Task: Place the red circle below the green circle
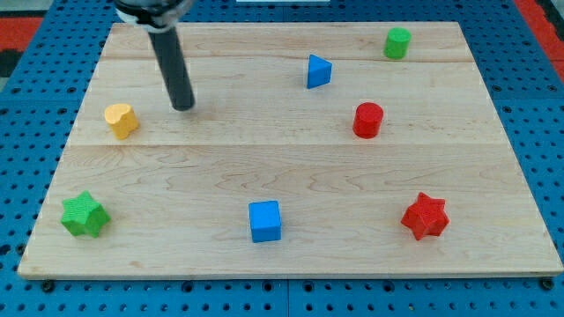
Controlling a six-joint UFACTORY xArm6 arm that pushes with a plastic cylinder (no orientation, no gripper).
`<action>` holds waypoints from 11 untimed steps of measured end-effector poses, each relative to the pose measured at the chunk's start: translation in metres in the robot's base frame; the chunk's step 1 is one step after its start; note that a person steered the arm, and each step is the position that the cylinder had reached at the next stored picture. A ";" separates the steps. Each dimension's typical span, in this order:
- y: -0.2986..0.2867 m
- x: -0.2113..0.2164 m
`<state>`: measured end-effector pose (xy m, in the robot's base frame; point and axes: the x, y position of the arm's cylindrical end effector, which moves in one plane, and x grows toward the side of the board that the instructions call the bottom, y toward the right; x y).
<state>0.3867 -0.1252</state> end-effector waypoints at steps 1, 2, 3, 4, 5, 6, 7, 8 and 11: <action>0.056 0.019; 0.097 0.019; 0.142 0.032; 0.167 0.047; 0.209 0.050; 0.214 0.043; 0.256 0.025; 0.278 0.012; 0.265 -0.025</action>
